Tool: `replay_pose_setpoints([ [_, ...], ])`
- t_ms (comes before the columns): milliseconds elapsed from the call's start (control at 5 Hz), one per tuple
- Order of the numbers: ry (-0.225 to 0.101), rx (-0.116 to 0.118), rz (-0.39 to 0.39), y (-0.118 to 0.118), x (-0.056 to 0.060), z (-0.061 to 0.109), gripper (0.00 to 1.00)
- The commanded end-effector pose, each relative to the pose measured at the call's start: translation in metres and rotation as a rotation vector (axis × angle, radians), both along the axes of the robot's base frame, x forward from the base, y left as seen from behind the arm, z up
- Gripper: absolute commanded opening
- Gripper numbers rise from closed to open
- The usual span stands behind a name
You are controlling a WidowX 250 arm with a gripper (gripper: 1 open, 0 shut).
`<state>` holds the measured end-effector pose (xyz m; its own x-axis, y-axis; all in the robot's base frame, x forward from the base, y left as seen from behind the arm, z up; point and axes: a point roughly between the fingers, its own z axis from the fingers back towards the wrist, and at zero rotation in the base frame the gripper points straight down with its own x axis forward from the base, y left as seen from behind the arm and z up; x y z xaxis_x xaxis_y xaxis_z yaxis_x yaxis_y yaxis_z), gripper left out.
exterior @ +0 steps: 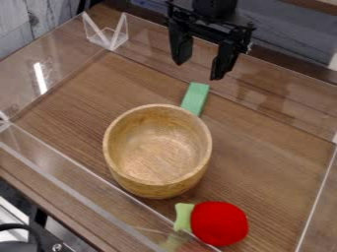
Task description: Put the green block in the brown bowl
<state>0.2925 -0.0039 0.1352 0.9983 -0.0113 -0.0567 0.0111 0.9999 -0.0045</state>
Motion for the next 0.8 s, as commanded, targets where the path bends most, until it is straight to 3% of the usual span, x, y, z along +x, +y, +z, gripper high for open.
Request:
replay_pose_setpoints([
  [0, 0.005, -0.003, 0.018, 0.008, -0.002, -0.013, 1.00],
  [200, 0.006, -0.011, 0.025, 0.016, -0.005, -0.032, 1.00],
  [600, -0.030, -0.027, -0.055, 0.021, 0.009, -0.045, 1.00],
])
